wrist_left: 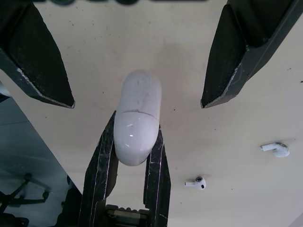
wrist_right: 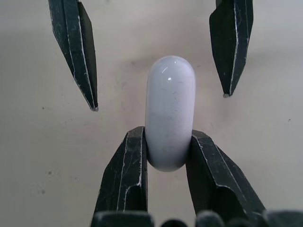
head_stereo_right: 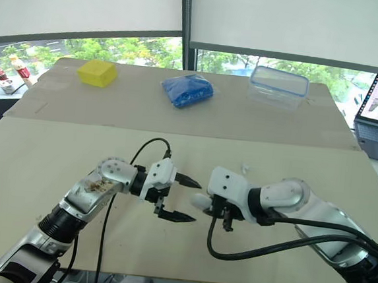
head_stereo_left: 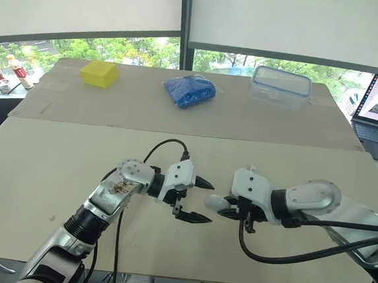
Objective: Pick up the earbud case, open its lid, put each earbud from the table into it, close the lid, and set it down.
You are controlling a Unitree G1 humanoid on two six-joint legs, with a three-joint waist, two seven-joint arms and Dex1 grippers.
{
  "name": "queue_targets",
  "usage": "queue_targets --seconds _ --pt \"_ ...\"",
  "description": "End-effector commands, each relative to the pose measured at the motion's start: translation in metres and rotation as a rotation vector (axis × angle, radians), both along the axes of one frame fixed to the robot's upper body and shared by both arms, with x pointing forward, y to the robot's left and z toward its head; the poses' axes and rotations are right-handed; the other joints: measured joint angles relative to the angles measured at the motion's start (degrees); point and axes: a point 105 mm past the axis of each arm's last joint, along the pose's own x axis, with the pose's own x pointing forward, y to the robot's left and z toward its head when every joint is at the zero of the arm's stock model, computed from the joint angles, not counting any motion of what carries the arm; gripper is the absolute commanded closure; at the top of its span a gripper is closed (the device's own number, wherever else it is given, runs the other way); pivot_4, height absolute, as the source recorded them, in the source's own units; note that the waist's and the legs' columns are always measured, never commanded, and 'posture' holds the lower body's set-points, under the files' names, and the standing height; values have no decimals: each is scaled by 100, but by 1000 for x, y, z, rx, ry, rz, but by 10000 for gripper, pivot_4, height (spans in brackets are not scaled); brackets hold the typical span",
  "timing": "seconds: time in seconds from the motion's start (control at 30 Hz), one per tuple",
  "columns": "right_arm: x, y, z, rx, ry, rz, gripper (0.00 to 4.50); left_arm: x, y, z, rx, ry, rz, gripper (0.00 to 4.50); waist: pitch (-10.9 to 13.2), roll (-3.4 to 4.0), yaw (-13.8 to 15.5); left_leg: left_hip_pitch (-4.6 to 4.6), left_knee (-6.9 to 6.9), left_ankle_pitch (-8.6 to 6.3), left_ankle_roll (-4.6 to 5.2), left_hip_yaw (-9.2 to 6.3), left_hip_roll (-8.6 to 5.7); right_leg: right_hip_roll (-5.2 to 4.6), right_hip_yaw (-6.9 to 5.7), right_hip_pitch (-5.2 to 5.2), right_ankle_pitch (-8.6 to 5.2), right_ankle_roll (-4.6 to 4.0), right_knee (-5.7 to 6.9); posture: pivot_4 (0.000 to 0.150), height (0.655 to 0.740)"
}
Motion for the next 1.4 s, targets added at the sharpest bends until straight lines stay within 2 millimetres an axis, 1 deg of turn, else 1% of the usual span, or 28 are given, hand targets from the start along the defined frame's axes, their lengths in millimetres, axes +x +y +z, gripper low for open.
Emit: queue_targets --seconds 0.03,0.13,0.17,0.2,0.23,0.27,0.47,0.53,0.6,0.7,0.8,0.83,0.9,1.03,1.2,1.4 --pt "-2 4 7 5 -45 35 37627 -5 -5 6 -22 -32 -27 8266 0 0 0 0 0 0 0 0 0 0 0 0 0 0 0 1500 6859" --pt "-3 6 5 5 -45 43 37627 -6 -7 6 -27 -29 -28 23564 0 0 0 0 1 0 0 0 0 0 0 0 0 0 0 1500 6859" --pt "-4 6 5 6 -45 45 37627 -7 -6 5 -26 -27 -30 27953 0 0 0 0 1 0 0 0 0 0 0 0 0 0 0 1500 6859" --pt "-4 7 5 7 -45 47 37627 -7 -6 4 -25 -26 -31 33933 0 0 0 0 2 0 0 0 0 0 0 0 0 0 1 1500 6859" --pt "-4 7 5 8 -45 49 37628 -8 -6 3 -25 -25 -30 38630 0 0 0 0 1 0 0 0 -1 0 0 0 0 0 1 1500 6859" --pt "-5 8 5 10 -45 52 37629 -8 -6 2 -24 -25 -29 39313 0 0 0 0 2 0 0 0 0 0 0 0 0 0 1 1500 6859" --pt "-5 8 4 9 -40 55 37630 -5 -2 -2 -15 -34 -21 39312 0 0 0 0 3 0 0 -1 -1 0 0 1 0 0 2 1500 6859" --pt "-2 4 6 -4 -58 45 27214 -5 0 -5 -7 -37 -22 39312 0 0 0 0 3 0 0 -1 -1 0 0 1 0 0 2 1500 6859" --pt "-2 -1 7 -22 -63 49 20907 -5 2 -6 -11 -28 -15 39312 0 0 1 0 4 0 0 -1 -1 -1 0 1 0 0 2 1500 6859" --pt "-5 -16 12 -69 -73 56 10127 -4 8 -10 -35 19 17 39312 0 0 10 0 4 0 0 -1 -2 -1 0 0 0 0 2 1500 6859" --pt "-5 -23 23 -94 -197 107 51 -1 15 -13 -114 114 70 39312 0 0 7 0 5 0 0 -1 -1 -2 -1 2 0 0 2 1500 6859" --pt "-5 -21 27 -73 -243 131 0 0 17 -13 -140 137 83 39312 0 0 7 0 4 0 0 -1 -1 -2 -2 2 0 0 2 1500 6859" --pt "-8 -12 36 31 -322 175 0 2 19 -12 -194 184 108 39312 0 0 0 1 3 0 0 -2 0 -1 -4 3 0 0 2 1500 6859" --pt "-15 -7 37 100 -301 164 0 2 19 -3 -267 237 122 39312 0 0 0 1 7 0 0 -3 0 -1 -4 4 0 0 7 1500 6859" --pt "-6 4 44 180 -327 99 0 -6 14 5 -271 237 65 39312 0 0 -2 4 9 0 0 -6 -1 -1 -5 7 0 -1 10 1500 6859" --pt "5 5 39 177 -336 55 0 -9 13 6 -255 235 44 39312 0 0 9 4 9 0 0 -6 -4 -3 -5 9 0 0 8 1500 6859"
